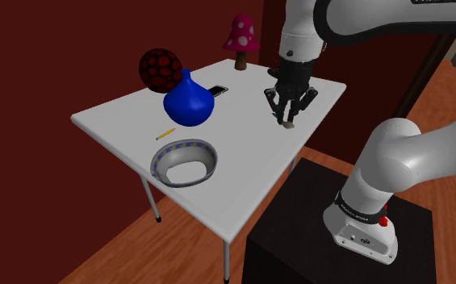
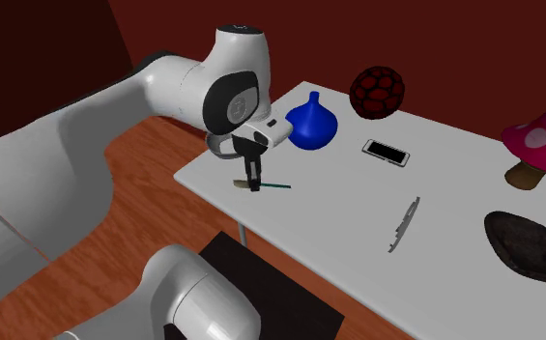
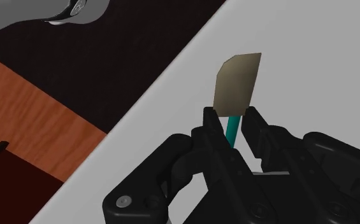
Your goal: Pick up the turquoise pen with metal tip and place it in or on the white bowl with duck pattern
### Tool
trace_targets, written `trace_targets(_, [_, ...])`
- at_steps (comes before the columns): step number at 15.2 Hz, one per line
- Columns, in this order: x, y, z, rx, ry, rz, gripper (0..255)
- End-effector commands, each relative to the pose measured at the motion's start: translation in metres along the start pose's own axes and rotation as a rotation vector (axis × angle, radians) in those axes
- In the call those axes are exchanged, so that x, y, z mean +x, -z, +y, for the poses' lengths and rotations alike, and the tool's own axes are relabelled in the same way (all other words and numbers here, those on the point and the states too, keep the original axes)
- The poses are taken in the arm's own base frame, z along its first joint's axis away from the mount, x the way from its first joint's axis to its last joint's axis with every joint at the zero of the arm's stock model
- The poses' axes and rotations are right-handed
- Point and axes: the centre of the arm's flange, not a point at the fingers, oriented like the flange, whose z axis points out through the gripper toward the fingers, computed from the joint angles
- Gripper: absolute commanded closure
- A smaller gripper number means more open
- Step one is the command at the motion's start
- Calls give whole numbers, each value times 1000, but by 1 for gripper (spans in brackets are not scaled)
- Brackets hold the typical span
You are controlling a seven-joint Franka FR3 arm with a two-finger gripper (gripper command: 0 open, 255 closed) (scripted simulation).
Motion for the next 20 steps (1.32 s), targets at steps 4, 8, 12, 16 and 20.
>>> trace_targets(4, [-12,13,-37,0,0,0,255])
trace_targets(8, [-28,15,-87,0,0,0,255])
trace_targets(12, [-44,18,-138,0,0,0,255])
trace_targets(16, [-60,20,-188,0,0,0,255])
trace_targets(20, [-76,23,-238,0,0,0,255])
